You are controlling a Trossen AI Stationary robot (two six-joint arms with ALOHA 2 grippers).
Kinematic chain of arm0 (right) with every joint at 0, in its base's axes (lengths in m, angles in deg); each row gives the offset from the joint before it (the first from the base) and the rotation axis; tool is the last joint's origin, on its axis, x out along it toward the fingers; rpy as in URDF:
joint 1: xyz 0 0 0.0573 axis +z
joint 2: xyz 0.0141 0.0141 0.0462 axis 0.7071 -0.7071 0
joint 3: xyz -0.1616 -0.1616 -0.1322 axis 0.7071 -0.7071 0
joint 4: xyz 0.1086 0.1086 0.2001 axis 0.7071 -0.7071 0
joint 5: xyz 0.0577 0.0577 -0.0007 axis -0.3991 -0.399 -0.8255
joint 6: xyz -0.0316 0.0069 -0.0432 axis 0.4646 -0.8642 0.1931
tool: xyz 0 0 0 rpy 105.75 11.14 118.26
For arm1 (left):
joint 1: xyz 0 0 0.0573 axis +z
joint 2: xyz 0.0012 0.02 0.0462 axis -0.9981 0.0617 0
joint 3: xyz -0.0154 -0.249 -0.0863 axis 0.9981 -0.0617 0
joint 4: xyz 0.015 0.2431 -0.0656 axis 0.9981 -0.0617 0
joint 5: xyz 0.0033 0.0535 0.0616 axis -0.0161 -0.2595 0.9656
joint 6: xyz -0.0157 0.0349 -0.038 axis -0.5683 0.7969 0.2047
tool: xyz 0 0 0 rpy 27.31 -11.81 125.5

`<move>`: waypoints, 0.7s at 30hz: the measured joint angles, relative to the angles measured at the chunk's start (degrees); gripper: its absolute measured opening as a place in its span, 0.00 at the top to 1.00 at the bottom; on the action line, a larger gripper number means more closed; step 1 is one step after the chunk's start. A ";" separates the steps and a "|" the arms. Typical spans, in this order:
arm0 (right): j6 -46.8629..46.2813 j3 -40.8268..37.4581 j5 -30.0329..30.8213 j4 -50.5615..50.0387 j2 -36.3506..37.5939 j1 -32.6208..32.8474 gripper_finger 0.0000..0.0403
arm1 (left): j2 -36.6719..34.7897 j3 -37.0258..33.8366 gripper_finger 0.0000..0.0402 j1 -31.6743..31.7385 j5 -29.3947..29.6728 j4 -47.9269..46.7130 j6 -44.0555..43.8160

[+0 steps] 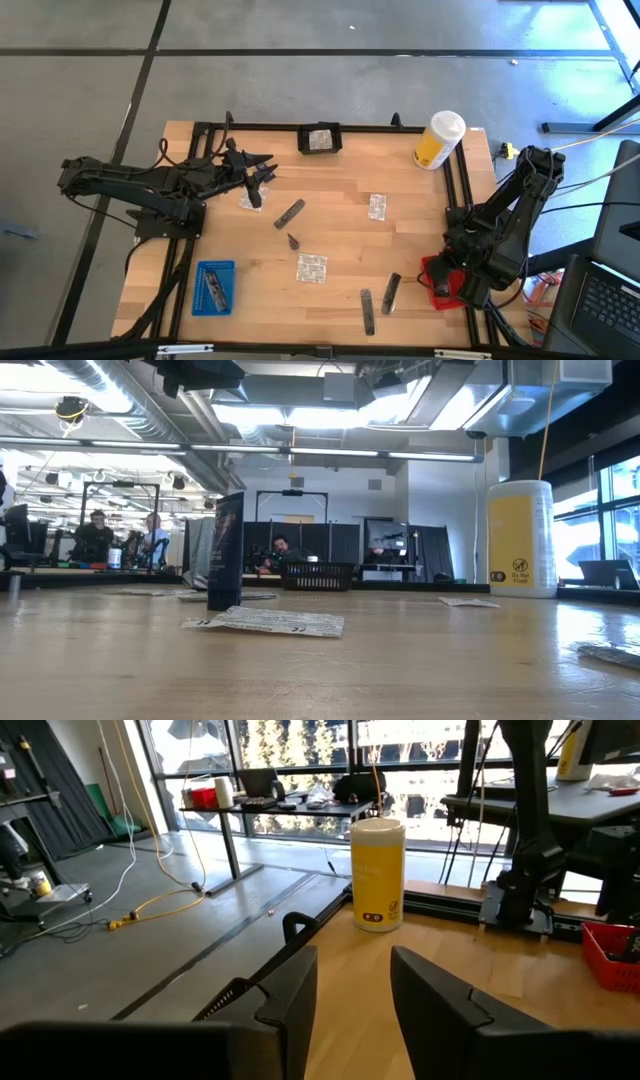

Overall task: Pick & Place Travel size toiletries
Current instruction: Put the white bandage into the black bin

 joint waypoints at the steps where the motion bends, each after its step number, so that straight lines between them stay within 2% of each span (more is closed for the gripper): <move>1: 0.11 0.01 3.12 0.05 0.00 -0.01 0.77 | 0.00 -0.01 0.69 -0.01 -0.01 -0.02 0.01; 6: 1.98 0.02 20.21 1.33 0.00 -1.29 0.80 | 0.00 -0.01 0.69 -0.01 0.01 -0.02 0.00; 13: 10.95 0.04 50.88 4.50 0.00 -4.20 0.81 | 0.00 -0.01 0.69 0.00 -0.01 -0.02 0.01; 15: 12.58 0.04 57.62 5.95 0.00 -5.26 0.81 | 0.00 0.00 0.69 0.01 -0.01 0.00 0.00; 17: 14.71 0.04 61.53 6.53 0.00 -6.29 0.80 | 0.00 -0.01 0.69 0.02 0.00 -0.02 0.00; 21: 16.87 0.04 60.78 6.51 0.00 -8.89 0.77 | 0.00 -0.01 0.69 0.00 -0.01 -0.02 -0.01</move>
